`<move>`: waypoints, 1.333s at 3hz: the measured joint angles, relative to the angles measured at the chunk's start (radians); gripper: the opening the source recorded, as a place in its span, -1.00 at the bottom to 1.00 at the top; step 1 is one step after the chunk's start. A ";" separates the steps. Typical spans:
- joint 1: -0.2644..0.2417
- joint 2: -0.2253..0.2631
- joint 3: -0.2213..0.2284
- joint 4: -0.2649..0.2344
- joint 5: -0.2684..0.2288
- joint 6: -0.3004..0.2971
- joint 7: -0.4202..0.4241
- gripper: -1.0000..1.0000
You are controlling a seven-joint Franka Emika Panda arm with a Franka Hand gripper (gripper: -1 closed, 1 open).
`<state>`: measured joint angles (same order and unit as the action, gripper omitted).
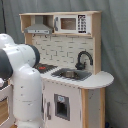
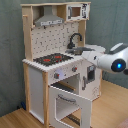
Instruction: Play with the kitchen
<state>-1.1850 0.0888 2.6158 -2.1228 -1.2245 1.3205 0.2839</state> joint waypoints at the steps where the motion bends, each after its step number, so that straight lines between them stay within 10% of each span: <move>1: 0.003 -0.088 0.001 0.029 -0.061 0.000 -0.041 1.00; 4: 0.025 -0.198 0.002 -0.012 -0.290 -0.037 -0.164 1.00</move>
<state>-1.1605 -0.1090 2.6173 -2.1345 -1.5146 1.2833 0.1201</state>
